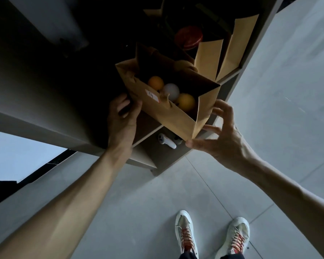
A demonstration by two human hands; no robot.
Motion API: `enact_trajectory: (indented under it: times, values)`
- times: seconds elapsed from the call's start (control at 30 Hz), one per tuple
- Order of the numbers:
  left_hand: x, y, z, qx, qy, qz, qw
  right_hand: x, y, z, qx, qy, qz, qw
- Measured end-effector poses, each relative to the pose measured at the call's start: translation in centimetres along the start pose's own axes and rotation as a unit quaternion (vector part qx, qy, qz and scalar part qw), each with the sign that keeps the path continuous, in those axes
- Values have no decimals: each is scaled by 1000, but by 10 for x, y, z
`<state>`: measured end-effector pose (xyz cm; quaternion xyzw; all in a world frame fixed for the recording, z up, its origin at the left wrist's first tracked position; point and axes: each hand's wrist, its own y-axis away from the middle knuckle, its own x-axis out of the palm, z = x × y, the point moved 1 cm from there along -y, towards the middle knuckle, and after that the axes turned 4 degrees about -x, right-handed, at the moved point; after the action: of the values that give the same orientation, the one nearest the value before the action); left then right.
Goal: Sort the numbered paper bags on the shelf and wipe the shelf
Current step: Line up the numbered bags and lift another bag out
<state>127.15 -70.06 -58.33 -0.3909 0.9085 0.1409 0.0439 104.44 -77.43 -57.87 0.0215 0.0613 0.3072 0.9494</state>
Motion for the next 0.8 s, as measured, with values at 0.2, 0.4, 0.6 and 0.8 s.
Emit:
enact_trajectory:
  times: [0.2,0.4,0.6,0.8]
  values:
    - [16,-1,-5,-43,68,56,995,-6,15,-2,-19,31,-94,995]
    - [28,-25,-17,-69,81,35,994,-1,-17,0,-24,107,-9,994]
    - [31,-47,-30,-68,70,16,995,11,-49,7,-19,165,42,985]
    - [29,-49,-33,-86,55,14,995,16,-62,10,-39,247,82,965]
